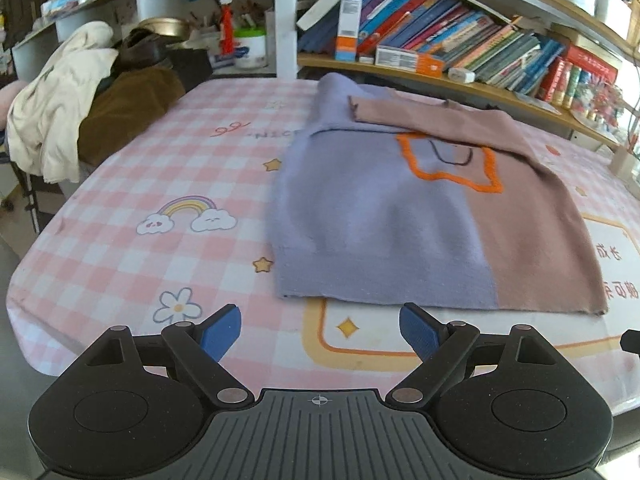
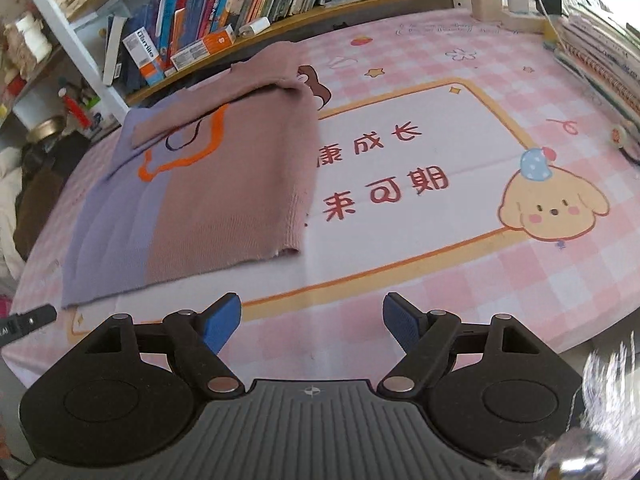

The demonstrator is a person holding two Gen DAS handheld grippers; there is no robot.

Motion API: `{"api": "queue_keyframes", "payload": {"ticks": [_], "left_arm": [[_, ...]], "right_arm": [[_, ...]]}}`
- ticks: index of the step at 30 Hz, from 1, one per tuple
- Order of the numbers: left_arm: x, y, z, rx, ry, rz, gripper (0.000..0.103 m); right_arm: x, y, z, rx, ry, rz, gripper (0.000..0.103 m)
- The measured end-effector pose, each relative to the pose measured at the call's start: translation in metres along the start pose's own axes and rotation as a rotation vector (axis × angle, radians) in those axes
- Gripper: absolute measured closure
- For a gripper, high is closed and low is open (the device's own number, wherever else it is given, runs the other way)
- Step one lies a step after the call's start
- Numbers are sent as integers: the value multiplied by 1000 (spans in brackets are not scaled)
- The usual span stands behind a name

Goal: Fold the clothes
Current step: 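Open the right gripper and move both tools back above the sweater hem, then grasp the lavender hem with the left gripper while the right gripper grasps the mauve hem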

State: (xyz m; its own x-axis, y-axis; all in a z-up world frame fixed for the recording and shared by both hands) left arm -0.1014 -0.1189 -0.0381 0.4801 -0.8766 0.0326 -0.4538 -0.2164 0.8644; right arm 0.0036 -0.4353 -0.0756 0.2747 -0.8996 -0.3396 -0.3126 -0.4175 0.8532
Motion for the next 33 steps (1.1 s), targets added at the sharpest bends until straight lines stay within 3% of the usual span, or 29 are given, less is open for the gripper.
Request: {"api": "queue_keyframes", "payload": {"ticks": [4, 16, 19, 22, 24, 25, 27, 31, 32, 33], "left_arm": [[-16, -11, -10, -38, 48, 54, 14], [-38, -36, -41, -37, 53, -3, 16], [-38, -42, -48, -36, 46, 47, 16], [-37, -49, -53, -49, 34, 58, 17], [-36, -54, -55, -58, 33, 60, 28], [-36, -56, -56, -64, 32, 61, 42], [-36, -62, -57, -85, 32, 61, 61], [-37, -68, -62, -87, 30, 79, 67], [-36, -69, -63, -87, 30, 88, 71], [-36, -69, -64, -87, 31, 95, 84]], "right_arm": [[-6, -3, -11, 11, -5, -4, 26], [-11, -20, -40, 15, -78, 6, 29], [-13, -25, -45, 8, -82, 7, 29], [-16, -30, -48, 0, -77, 18, 38], [-18, -34, -50, -5, -74, 28, 48], [-19, -35, -51, -7, -73, 34, 54], [-20, -38, -54, -11, -70, 46, 61], [-22, -42, -60, -13, -69, 64, 78], [-23, -44, -61, -15, -66, 67, 88], [-24, -46, -62, -17, -62, 70, 92]]}}
Point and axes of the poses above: each gripper's, at about its wrist camera, not at the fingertips, and y roughly against the way its jaws point, x to its right, z to its underside, the point moved 4 cm from there along -y, roughly the way its jaws point, and after that the axes turned 12 degrees about -x, right-handed, at the moved point
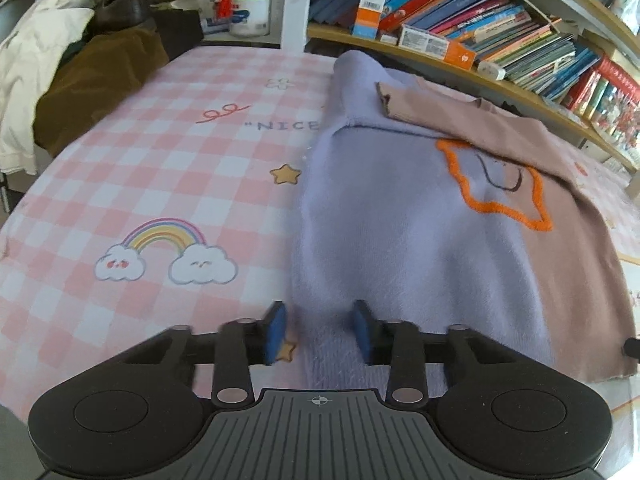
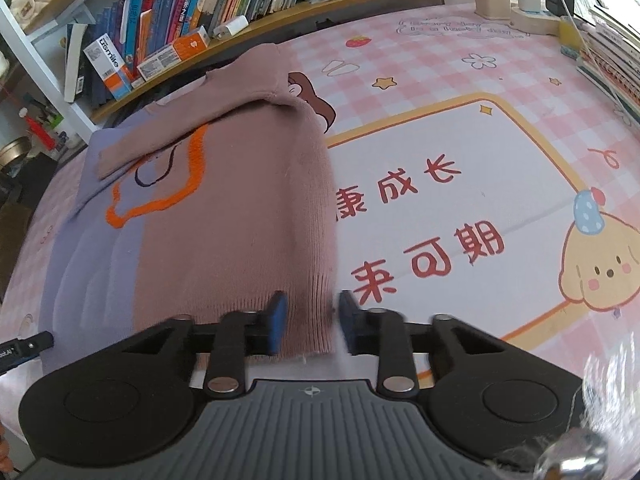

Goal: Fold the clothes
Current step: 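Grasp the lavender hem with the left gripper while the right gripper grasps the mauve hem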

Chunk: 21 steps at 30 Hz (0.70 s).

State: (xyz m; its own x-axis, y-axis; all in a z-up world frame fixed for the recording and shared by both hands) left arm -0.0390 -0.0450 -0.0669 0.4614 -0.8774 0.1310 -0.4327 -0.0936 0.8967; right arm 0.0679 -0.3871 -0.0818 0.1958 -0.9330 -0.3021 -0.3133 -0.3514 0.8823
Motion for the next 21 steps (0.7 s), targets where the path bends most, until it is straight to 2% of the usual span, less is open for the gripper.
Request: {"api": "queue_keyframes", "payload": {"ticks": [1, 4, 6, 9, 11, 14, 15, 16, 17, 21], "left_arm": [[1, 0, -1, 1, 4, 0, 89], [8, 8, -5, 27, 0, 29, 90], [23, 16, -7, 49, -67, 56, 89], [33, 14, -7, 38, -114, 60, 88], [30, 9, -6, 16, -90, 67, 87], [23, 7, -6, -6, -50, 81, 78], [20, 6, -6, -16, -36, 80, 64], [17, 4, -5, -27, -17, 80, 54], [15, 3, -4, -33, -2, 87, 53], [8, -1, -2, -39, 41, 135, 52]], "right_arm": [[-3, 1, -1, 11, 16, 0, 94], [-15, 8, -2, 65, 81, -6, 95], [-29, 15, -3, 112, 157, -66, 95], [-38, 13, -7, 112, 188, -97, 95], [-36, 9, -9, 89, 161, -104, 94], [-30, 5, -12, 63, 117, -109, 89], [-28, 2, -13, 54, 100, -104, 86], [-25, 0, -14, 43, 82, -96, 78], [-22, -2, -14, 32, 63, -87, 74], [-8, -10, -16, -1, -2, -74, 75]]}}
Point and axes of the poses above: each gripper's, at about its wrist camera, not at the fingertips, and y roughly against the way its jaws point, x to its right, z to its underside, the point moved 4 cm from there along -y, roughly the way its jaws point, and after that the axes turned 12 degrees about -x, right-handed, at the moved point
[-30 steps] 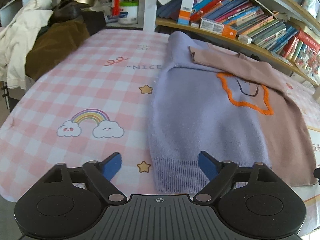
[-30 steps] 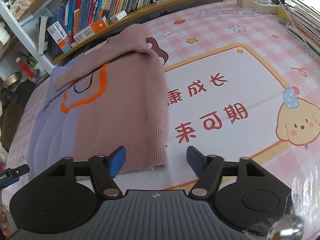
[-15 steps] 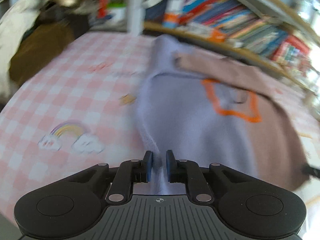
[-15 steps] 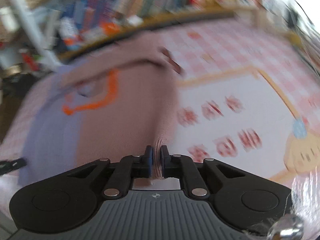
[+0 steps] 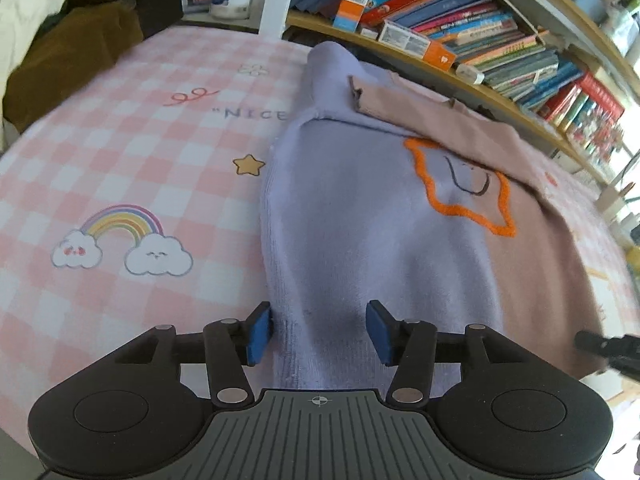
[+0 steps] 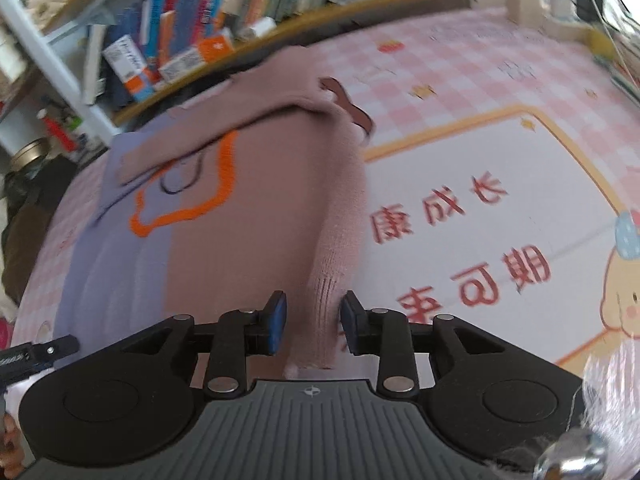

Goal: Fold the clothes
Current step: 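Grasp the lavender hem with the left gripper while the right gripper grasps the mauve hem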

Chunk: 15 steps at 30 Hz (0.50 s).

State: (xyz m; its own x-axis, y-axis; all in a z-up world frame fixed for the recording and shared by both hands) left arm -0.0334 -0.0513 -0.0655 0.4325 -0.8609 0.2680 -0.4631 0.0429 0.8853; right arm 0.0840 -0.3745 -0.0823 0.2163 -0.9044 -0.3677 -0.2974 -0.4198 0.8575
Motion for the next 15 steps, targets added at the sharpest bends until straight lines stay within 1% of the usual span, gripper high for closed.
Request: {"api": "queue_keyframes", "payload": {"ticks": [2, 3, 4, 5, 6, 8, 9, 15], "left_arm": [[0, -1, 0, 5, 8, 18, 54], [0, -1, -1, 5, 12, 22, 55], [-1, -2, -2, 5, 16, 27, 62], [-1, -2, -2, 5, 20, 29, 70], [-2, -2, -2, 4, 26, 23, 82], [-4, -1, -3, 6, 41, 23, 97], [-6, 1, -2, 6, 49, 29, 99], [-16, 15, 5, 12, 101, 74, 99]], "right_arm": [[2, -1, 0, 2, -6, -8, 76], [2, -1, 0, 1, -2, -9, 78], [2, -2, 0, -8, 3, -14, 89], [2, -3, 0, -14, 2, -21, 93], [3, -2, 1, -18, -1, -27, 93], [5, 0, 3, -21, -7, -41, 95], [6, 2, 3, -19, -9, -49, 95], [12, 23, 8, -9, -22, -93, 95]]}}
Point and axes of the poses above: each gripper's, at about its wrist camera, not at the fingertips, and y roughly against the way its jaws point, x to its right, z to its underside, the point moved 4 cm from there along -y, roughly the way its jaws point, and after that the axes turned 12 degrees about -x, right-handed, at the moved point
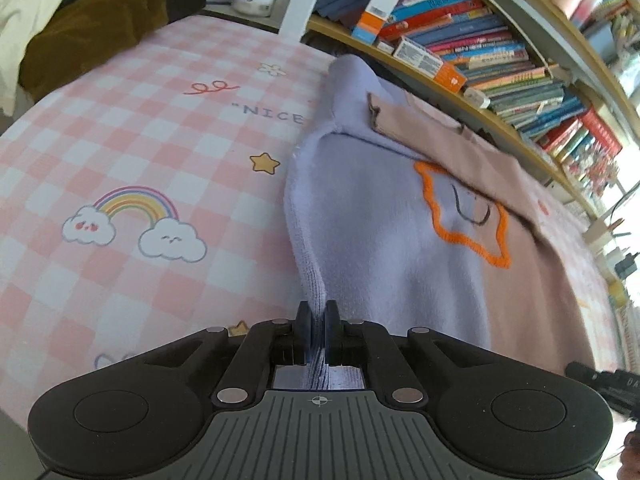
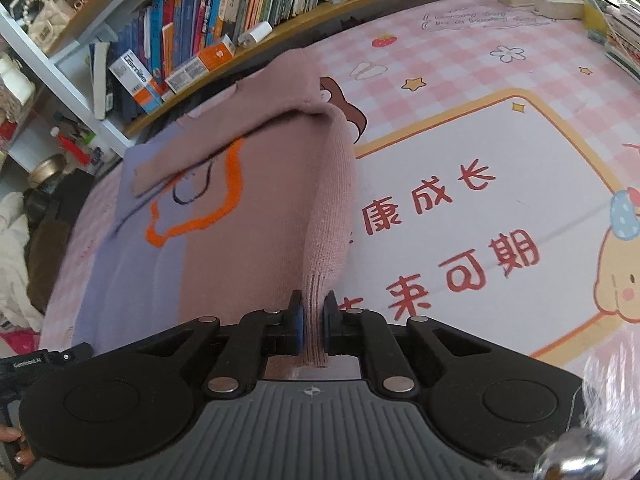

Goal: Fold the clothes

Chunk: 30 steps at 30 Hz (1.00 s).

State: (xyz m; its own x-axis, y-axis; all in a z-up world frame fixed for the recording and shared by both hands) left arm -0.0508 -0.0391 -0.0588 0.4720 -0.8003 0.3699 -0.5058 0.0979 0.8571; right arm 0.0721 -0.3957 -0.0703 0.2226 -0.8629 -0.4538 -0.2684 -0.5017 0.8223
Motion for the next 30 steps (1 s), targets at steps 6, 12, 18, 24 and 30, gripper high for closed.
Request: {"api": "queue_keyframes", "payload": {"ticks": [6, 12, 18, 24, 30], "left_arm": [[-3, 19, 19, 20, 52, 66, 99], [-2, 37, 53, 34, 62, 80, 99], [-4, 49, 90, 22, 75, 76, 99], [-14, 54, 120, -30, 98, 83, 99], [-16, 67, 122, 2, 195, 200, 99]], "right_arm": [[5, 21, 21, -17, 4, -39, 95], [21, 40, 47, -43, 3, -59, 95], [37, 53, 74, -78, 3, -65, 95], [53, 61, 95, -158, -7, -58, 95], [59, 82, 93, -137, -59, -156, 95]]}}
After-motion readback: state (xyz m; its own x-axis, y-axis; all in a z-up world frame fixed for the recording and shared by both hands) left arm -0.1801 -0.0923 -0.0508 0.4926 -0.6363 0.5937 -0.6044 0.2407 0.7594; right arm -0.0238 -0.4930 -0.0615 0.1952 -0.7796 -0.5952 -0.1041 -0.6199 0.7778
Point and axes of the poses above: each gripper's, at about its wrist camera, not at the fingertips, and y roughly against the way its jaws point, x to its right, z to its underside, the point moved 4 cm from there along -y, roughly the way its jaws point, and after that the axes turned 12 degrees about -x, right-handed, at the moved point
